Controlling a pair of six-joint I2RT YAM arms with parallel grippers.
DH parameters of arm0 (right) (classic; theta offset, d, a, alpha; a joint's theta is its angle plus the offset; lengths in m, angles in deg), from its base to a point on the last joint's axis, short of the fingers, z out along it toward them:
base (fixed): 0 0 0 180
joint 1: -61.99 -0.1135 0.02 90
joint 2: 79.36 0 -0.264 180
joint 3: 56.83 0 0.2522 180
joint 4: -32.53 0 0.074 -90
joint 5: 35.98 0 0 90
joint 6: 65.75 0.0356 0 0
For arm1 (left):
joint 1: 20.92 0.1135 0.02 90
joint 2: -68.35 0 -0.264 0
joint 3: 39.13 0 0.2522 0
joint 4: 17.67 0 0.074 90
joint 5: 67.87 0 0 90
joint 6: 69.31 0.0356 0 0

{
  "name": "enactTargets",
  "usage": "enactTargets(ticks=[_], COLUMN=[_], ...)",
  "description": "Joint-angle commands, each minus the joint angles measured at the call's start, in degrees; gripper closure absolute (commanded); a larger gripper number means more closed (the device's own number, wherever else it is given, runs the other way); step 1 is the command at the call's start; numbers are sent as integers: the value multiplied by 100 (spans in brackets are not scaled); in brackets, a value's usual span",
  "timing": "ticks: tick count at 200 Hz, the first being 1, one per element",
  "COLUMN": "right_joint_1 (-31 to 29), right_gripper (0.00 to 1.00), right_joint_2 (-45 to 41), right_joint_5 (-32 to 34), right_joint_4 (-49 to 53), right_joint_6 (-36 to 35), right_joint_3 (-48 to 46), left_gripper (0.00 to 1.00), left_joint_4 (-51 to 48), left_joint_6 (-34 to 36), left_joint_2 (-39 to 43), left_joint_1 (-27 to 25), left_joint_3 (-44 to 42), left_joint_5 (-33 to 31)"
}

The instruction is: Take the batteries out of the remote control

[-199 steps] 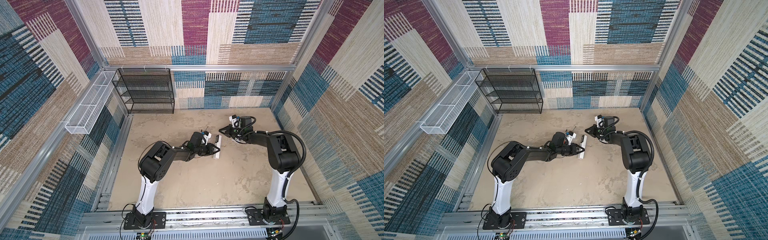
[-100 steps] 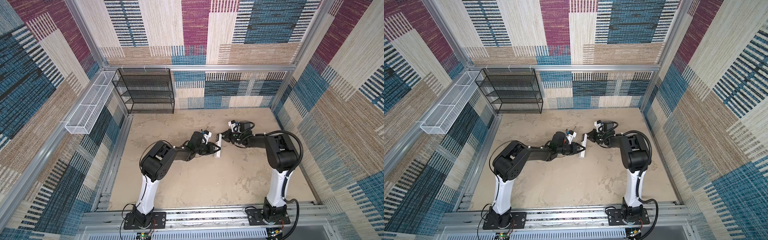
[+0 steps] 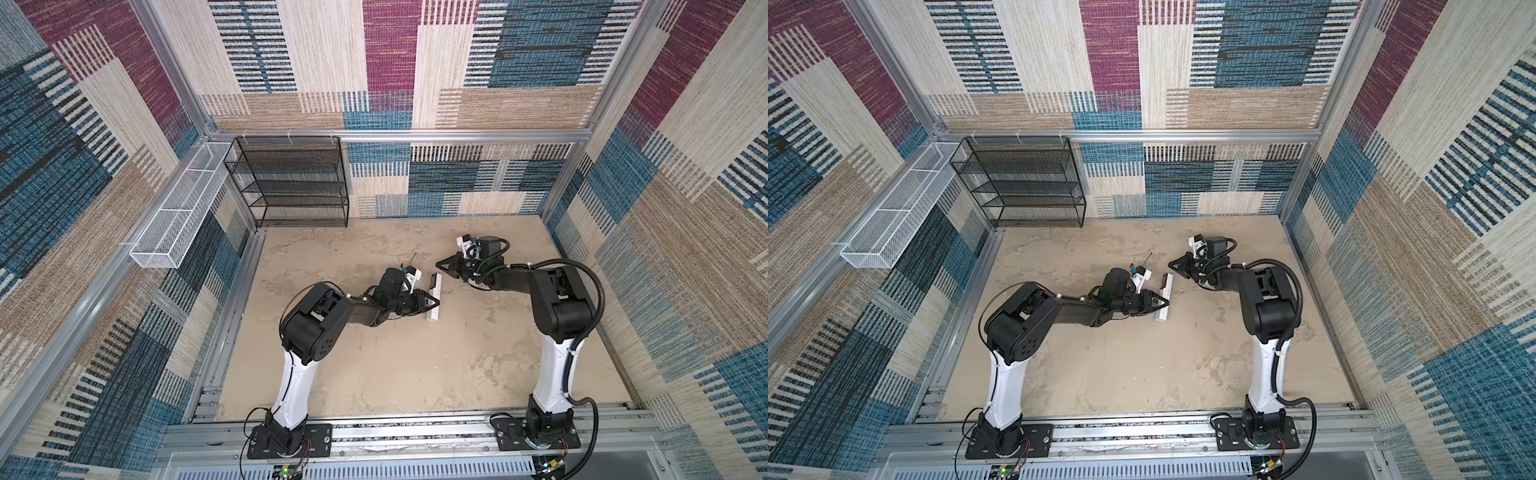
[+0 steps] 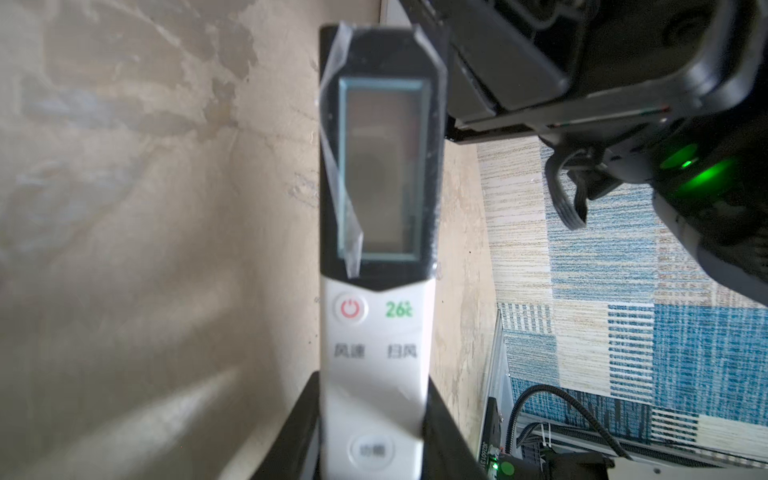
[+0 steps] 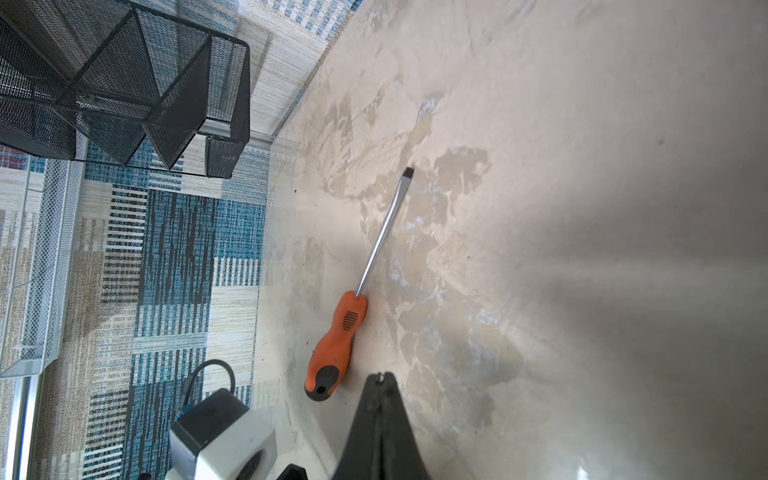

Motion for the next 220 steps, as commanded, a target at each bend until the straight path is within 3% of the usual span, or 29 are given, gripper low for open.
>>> enactTargets(ticks=[1,220], right_joint_1=[-10,-88], right_gripper=[100,100], right_joint_2=[31,185], right_joint_5=[-103,-399], right_joint_4=[-179,-693], right_joint_6=[90,467], right_joint_3=[-20,-434], left_gripper=[100,100], left_joint_4=[426,141], left_joint_6=[-53,-40], left_joint_2=[25,-193], left_joint_1=[-1,-82], left_joint_3=[39,413], left_joint_5=[145,212])
